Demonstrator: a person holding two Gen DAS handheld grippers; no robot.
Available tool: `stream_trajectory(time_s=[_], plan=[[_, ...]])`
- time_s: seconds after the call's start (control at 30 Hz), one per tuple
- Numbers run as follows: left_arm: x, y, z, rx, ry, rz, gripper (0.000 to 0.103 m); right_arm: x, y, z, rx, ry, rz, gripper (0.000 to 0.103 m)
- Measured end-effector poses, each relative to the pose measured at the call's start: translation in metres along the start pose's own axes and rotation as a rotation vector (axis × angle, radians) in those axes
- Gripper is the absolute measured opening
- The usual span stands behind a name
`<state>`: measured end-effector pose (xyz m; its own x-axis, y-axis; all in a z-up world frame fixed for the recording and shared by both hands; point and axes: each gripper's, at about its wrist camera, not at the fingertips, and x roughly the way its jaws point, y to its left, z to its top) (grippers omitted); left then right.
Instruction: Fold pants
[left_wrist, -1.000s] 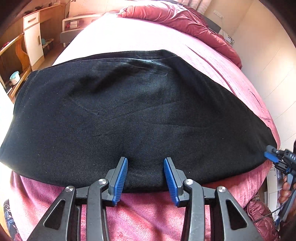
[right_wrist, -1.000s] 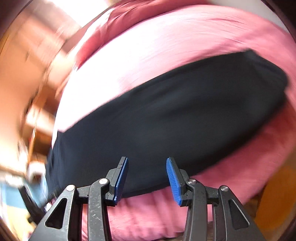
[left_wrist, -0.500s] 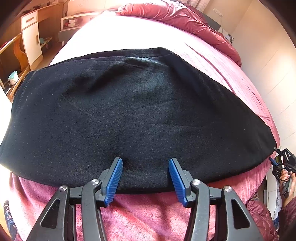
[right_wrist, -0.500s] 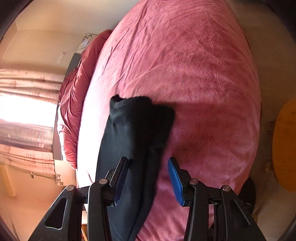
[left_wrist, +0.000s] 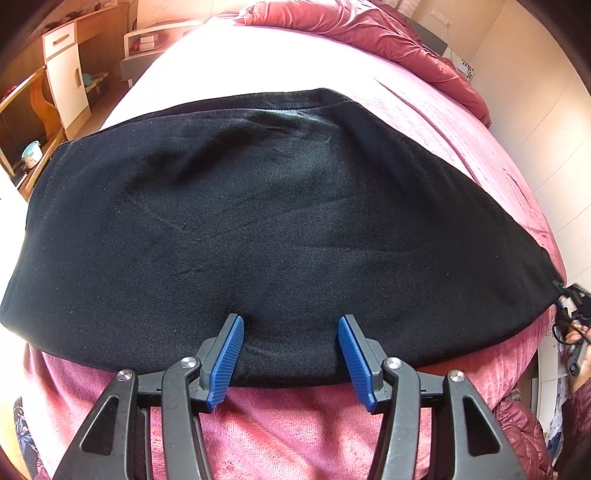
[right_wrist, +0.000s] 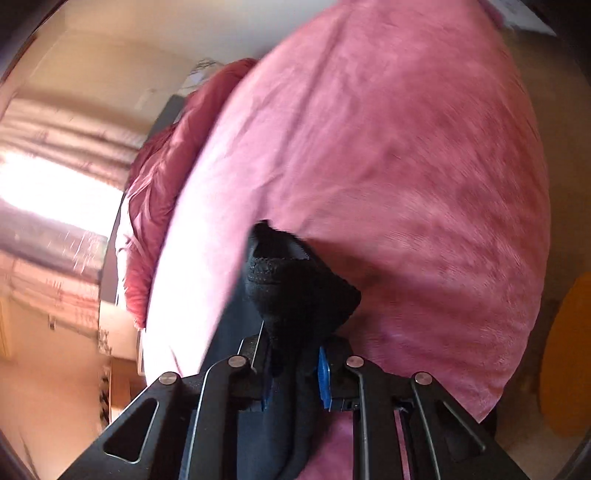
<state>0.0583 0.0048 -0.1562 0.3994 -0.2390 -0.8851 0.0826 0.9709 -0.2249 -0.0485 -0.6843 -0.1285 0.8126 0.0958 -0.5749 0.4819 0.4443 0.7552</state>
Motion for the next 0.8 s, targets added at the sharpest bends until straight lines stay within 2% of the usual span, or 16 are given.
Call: stream_trajectory(time_s=[0.17,0.3,0.5,0.8], plan=[[0.001,0.001,0.001,-0.005,-0.001,-0.004,0.055,-0.021,0.063,-0.01,-0.206,0.034,0.064,0.019],[-0.002,0.003,0.006,-0.023,0.006,-0.022,0.055,-0.033,0.107,-0.036,-0.329,0.072,0.123,0.019],[-0.011,0.015,0.016,-0.096,-0.001,-0.101,0.053,-0.028,0.156,-0.104,-0.478,0.191,0.207,0.019],[-0.03,0.019,0.029,-0.103,-0.039,-0.244,0.053,0.035,0.2,-0.221,-0.647,0.43,0.24,0.019]])
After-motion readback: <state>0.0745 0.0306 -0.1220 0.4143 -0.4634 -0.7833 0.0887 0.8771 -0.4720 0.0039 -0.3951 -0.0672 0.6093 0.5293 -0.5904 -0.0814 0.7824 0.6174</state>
